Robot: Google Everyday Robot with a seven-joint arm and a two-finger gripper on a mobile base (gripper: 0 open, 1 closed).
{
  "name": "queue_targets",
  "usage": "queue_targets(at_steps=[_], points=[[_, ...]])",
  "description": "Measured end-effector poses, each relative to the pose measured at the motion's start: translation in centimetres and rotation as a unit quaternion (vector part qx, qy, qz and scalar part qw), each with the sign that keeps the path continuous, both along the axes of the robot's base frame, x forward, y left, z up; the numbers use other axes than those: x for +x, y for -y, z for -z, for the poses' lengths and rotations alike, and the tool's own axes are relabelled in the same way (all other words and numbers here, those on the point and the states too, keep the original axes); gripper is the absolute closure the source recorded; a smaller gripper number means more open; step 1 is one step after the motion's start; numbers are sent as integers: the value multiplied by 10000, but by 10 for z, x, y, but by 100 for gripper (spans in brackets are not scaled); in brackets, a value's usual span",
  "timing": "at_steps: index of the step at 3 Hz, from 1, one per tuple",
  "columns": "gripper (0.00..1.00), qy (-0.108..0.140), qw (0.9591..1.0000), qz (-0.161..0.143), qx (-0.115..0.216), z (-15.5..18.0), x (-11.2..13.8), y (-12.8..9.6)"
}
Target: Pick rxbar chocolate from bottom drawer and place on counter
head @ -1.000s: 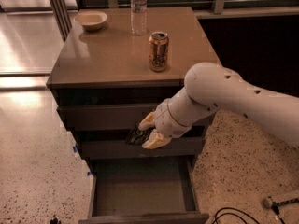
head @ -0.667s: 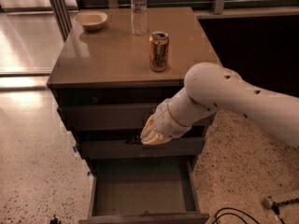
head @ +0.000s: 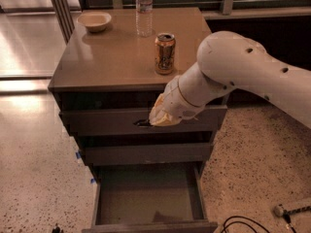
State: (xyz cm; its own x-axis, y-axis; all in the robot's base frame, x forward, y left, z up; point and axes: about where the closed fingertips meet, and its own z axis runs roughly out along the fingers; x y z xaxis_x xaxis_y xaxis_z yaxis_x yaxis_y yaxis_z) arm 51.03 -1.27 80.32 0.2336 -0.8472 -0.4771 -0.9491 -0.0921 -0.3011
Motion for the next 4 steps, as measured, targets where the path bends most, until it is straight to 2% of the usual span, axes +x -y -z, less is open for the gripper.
queue_targets(at_steps=[1, 2, 3, 4], points=[[100, 456, 9983, 279, -233, -72, 21, 7], [100, 921, 9927, 595, -507, -146, 36, 18], [100, 923, 9926, 596, -508, -146, 36, 18], [100, 1183, 9884, 666, -687, -149, 48, 34]])
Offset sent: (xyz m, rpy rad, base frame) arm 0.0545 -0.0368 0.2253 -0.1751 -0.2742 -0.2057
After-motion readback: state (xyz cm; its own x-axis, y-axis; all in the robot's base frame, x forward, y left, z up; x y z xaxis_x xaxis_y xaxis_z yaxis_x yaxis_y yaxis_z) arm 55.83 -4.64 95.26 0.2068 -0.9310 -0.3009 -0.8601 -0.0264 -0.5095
